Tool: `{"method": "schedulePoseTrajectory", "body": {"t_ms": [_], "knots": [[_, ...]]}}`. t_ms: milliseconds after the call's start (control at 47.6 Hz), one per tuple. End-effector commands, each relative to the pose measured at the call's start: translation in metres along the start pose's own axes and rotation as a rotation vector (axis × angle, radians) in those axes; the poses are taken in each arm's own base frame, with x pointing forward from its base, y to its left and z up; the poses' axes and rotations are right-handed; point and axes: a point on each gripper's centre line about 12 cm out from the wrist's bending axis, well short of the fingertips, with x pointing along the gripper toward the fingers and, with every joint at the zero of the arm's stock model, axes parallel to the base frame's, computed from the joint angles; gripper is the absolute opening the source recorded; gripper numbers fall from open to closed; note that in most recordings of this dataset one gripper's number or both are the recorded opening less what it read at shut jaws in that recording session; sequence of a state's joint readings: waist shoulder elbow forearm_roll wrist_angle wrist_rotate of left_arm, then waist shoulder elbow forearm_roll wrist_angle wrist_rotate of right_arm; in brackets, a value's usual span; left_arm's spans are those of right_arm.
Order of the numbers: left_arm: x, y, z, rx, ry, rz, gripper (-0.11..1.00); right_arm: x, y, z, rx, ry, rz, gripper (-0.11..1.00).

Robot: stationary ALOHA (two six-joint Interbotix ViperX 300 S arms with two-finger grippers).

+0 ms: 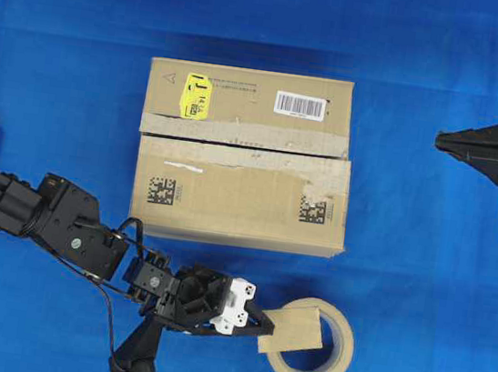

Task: Apply tape along the seams of the closed cardboard box to seal it securely.
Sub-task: 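Grasp the loose tape end with the left gripper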

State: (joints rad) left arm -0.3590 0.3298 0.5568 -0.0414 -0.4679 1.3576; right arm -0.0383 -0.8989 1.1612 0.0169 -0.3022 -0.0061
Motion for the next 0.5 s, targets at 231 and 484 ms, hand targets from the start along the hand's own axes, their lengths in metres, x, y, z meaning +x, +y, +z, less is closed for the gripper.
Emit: {"method": "schedulePoseTrajectory", "body": {"t_ms": [231,484], "knots": [[0.0,0.015,0.004,-0.008,-0.006,0.028,0.0,0.002,0.0,0.002,-0.003,0.002,-0.001,0.0],[-0.007,0.026,0.007,-0.001,-0.014,0.055,0.0,0.002,0.0,0.001,-0.003,0.005,-0.001,0.0]]}}
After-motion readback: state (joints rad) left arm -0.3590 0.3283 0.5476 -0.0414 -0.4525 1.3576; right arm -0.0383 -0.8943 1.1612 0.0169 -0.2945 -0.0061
